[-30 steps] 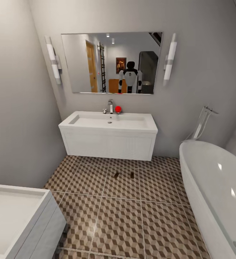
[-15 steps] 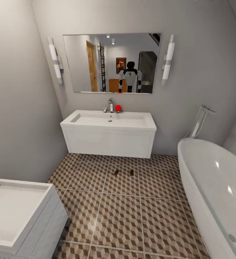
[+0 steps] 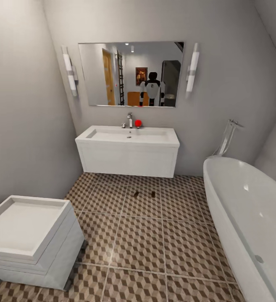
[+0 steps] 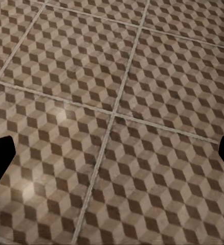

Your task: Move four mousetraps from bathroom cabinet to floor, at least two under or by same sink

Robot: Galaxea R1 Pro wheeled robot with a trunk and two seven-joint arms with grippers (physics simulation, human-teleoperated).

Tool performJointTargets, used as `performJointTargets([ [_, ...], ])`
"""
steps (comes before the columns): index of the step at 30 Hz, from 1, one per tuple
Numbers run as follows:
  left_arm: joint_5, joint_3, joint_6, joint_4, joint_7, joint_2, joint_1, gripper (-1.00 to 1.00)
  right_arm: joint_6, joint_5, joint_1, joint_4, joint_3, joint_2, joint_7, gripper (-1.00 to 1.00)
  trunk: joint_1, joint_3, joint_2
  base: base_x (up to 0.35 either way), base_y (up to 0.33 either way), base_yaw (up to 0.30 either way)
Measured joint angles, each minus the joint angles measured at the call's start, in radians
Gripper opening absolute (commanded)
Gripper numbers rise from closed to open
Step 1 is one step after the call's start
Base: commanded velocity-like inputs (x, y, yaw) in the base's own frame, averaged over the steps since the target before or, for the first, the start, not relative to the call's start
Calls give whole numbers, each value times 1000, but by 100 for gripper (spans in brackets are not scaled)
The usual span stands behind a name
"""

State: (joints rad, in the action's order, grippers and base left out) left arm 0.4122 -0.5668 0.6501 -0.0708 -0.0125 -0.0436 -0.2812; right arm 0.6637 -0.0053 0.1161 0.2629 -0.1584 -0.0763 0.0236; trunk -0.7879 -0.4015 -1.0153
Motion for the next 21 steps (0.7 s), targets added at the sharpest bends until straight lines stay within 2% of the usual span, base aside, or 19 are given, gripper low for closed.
performJointTargets([
  [5, 0, 0, 0, 0, -1, 0, 0, 100, -1, 0, 0, -1, 0, 0, -1, 100, 0, 0, 0, -252, 0, 0],
  [10, 0, 0, -1, 0, -1, 0, 0, 100, -1, 0, 0, -2, 0, 0, -1, 100, 0, 0, 0, -73, 0, 28],
  [21, 0, 0, -1, 0, -1, 0, 0, 100, -1, 0, 0, -7, 0, 0, -1, 100, 1, -6, 0, -8, 0, 225],
])
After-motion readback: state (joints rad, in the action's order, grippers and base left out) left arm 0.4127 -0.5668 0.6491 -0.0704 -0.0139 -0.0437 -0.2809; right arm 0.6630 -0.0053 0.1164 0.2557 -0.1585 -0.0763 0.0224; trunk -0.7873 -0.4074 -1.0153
